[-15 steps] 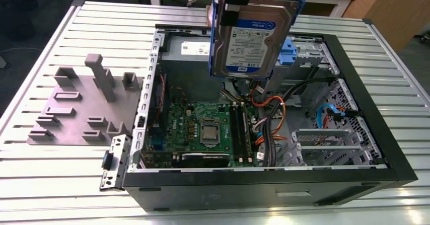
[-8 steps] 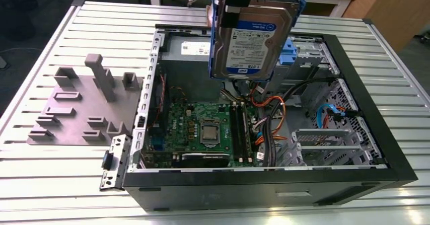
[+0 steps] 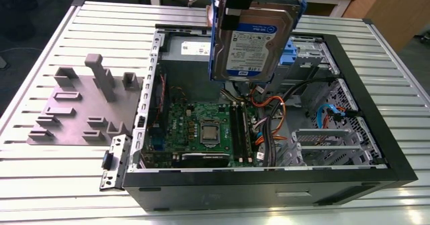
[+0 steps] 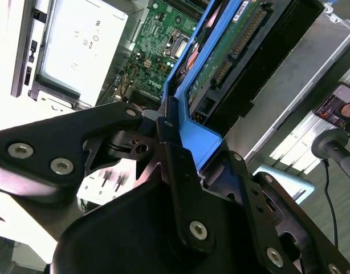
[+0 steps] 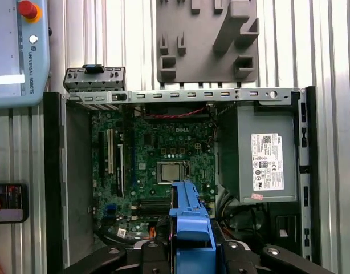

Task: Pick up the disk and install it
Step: 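Insert the disk into the insertion slot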

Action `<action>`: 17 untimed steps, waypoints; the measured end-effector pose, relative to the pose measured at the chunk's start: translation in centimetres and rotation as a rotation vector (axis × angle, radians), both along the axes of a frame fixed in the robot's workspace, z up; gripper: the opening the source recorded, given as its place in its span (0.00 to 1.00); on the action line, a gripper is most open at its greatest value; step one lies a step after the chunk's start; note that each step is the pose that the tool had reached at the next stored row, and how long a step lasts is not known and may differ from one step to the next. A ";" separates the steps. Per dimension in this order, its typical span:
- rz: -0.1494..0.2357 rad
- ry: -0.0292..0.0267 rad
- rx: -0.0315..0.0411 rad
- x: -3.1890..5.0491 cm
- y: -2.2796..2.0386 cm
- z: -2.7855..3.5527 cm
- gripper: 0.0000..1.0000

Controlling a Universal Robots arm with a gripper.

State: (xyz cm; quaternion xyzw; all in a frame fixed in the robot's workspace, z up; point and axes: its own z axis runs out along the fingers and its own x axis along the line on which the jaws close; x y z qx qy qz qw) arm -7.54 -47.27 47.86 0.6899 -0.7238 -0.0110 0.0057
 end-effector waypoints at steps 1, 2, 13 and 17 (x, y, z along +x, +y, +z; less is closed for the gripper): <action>0.000 0.0000 0.0000 0.00 -0.07 0.00 0.36; 0.000 0.0000 0.0000 0.00 -0.15 0.00 0.36; 0.000 0.0000 -0.0001 0.00 -0.94 0.00 0.36; 0.000 0.0000 -0.0001 0.00 -1.22 -0.01 0.36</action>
